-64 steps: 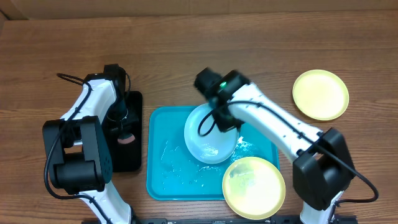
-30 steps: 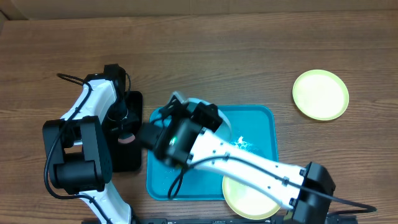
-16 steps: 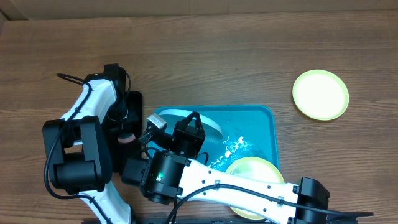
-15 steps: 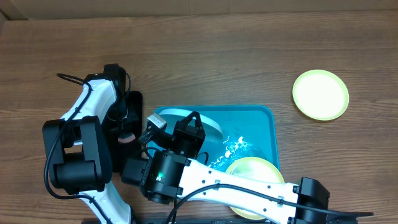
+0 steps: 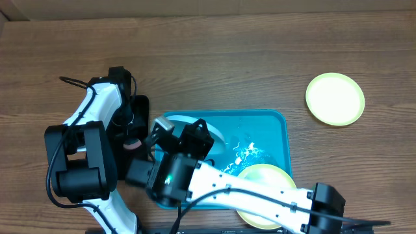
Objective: Clean dirty plates on tray and stack at the side
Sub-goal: 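Carry the light-blue plate up and right with the right gripper, then set the light-blue plate on the table at right and release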
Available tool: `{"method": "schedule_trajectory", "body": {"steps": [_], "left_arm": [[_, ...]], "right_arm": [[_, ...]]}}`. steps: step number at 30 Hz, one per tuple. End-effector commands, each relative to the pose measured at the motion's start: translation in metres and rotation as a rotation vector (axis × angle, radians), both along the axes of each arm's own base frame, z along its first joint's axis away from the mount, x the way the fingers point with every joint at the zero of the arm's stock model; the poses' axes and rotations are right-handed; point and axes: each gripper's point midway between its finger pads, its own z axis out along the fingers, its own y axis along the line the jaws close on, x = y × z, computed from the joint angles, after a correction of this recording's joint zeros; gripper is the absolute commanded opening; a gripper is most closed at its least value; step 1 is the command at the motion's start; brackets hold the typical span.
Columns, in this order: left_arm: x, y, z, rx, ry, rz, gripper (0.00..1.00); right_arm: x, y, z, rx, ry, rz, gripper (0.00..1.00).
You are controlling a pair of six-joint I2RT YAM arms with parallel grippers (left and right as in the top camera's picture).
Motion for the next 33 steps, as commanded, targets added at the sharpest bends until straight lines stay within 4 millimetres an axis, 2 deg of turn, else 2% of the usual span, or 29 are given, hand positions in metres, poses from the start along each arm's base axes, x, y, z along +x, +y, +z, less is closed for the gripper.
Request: {"method": "schedule_trajectory", "body": {"steps": [1, 5, 9, 11, 15, 17, 20, 21, 24, 29, 33], "left_arm": [[-0.001, 0.000, -0.001, -0.005, -0.002, 0.005, 0.04], [0.002, 0.000, -0.002, -0.006, -0.012, -0.003, 0.04], [0.004, -0.001, -0.002, -0.011, -0.019, -0.021, 0.04], [0.005, -0.001, -0.002, -0.011, -0.022, -0.021, 0.04], [0.005, -0.001, -0.002, -0.010, -0.023, -0.021, 0.04], [0.005, -0.001, -0.002, -0.010, -0.023, -0.023, 0.04], [0.006, -0.001, -0.002, -0.011, -0.023, -0.026, 0.04], [0.006, -0.001, -0.002, -0.011, -0.023, -0.025, 0.04], [0.006, -0.001, -0.002, -0.011, -0.023, -0.025, 0.04], [0.006, 0.000, -0.002, -0.011, -0.023, -0.032, 0.04], [0.006, 0.000, -0.002, -0.011, -0.025, -0.032, 0.04]], "right_arm": [[0.004, -0.006, -0.016, 0.270, 0.184, -0.145, 0.04], [0.028, -0.023, -0.032, 0.450, 0.263, -0.330, 0.04], [0.057, -0.039, -0.049, 0.619, 0.411, -0.465, 0.04], [0.071, -0.046, -0.055, 0.757, 0.496, -0.557, 0.04], [0.105, -0.069, -0.058, 0.996, 0.627, -0.682, 0.04], [0.123, -0.090, -0.053, 1.082, 0.633, -0.734, 0.04], [0.149, -0.141, -0.047, 1.165, 0.573, -0.841, 0.04], [0.156, -0.166, -0.046, 1.190, 0.541, -0.903, 0.04], [0.168, -0.225, -0.047, 1.236, 0.476, -1.036, 0.04], [0.172, -0.315, -0.046, 1.376, 0.424, -1.200, 0.04], [0.163, -0.379, -0.049, 1.432, 0.345, -1.329, 0.04]]}}
